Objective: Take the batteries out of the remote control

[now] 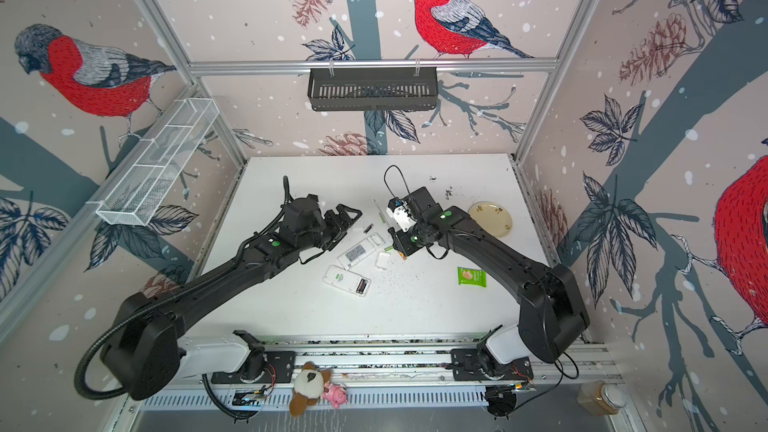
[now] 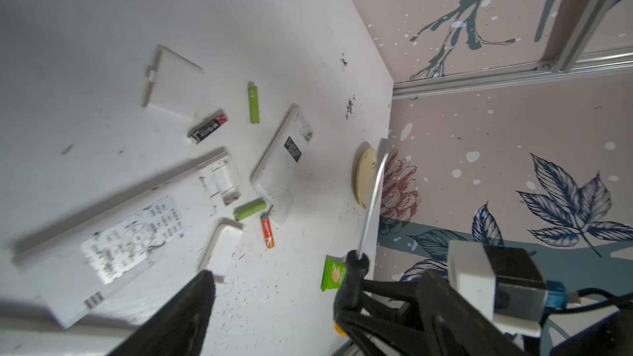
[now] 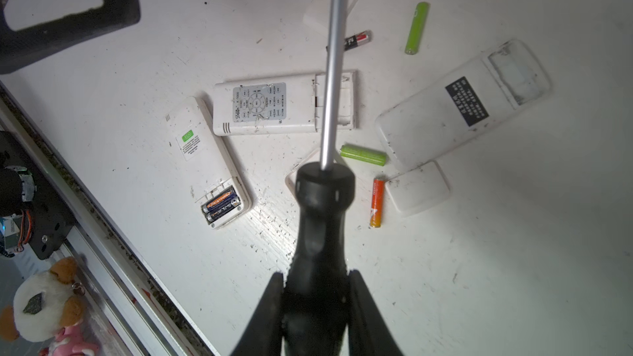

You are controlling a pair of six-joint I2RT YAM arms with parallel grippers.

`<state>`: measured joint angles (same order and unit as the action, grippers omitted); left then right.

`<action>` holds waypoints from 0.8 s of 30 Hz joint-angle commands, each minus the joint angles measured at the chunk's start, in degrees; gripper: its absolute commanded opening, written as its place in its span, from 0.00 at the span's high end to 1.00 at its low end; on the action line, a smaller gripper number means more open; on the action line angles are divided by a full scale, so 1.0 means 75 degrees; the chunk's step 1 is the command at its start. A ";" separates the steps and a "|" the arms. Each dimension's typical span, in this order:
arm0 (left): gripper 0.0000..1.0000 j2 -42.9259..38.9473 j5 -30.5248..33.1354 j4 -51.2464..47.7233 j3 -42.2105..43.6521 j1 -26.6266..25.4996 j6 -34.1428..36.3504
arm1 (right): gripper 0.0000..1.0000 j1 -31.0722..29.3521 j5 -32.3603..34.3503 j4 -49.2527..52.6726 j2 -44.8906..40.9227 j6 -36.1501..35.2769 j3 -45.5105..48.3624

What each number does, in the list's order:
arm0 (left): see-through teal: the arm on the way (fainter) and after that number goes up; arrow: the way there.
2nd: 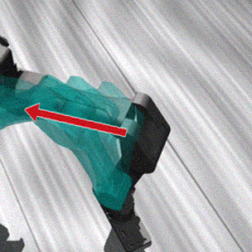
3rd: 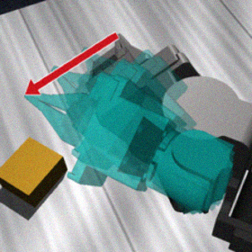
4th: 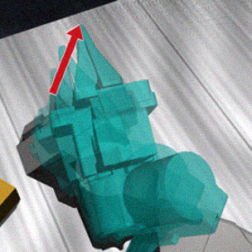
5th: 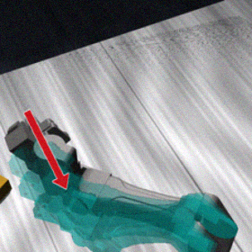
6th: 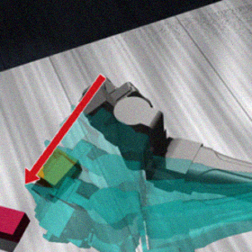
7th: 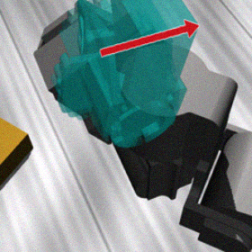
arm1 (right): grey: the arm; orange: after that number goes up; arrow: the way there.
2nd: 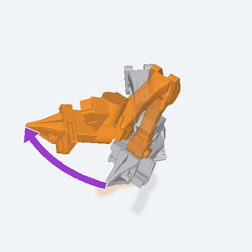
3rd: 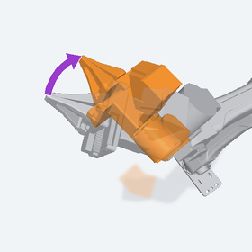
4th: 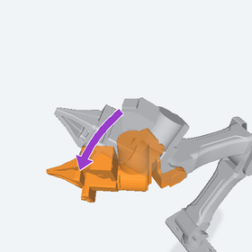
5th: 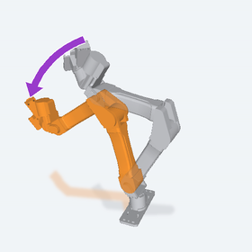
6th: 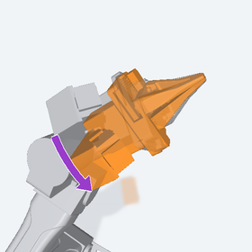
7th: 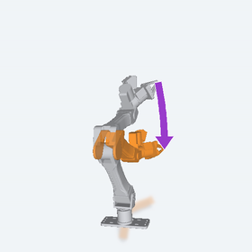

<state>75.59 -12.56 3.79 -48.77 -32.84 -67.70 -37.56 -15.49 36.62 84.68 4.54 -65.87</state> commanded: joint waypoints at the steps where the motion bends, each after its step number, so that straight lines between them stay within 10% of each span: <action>1: 0.09 0.0288 -0.0428 0.1242 -0.0094 -0.0003 -0.0265 | 0.99 -0.0298 0.0679 0.0196 0.0166 -0.0146 -0.0130; 15: 0.28 0.1487 -0.1043 0.1535 -0.0059 0.0003 -0.1195 | 0.99 -0.1550 0.2872 0.0209 0.0314 -0.0815 -0.0305; 24: 1.00 0.1765 -0.1416 0.1507 0.0220 0.0114 -0.1087 | 0.99 -0.1803 0.3330 0.0239 0.0220 -0.1140 -0.0352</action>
<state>88.33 -21.41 14.33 -47.83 -32.32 -77.76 -50.98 6.20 39.24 87.09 -1.87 -68.03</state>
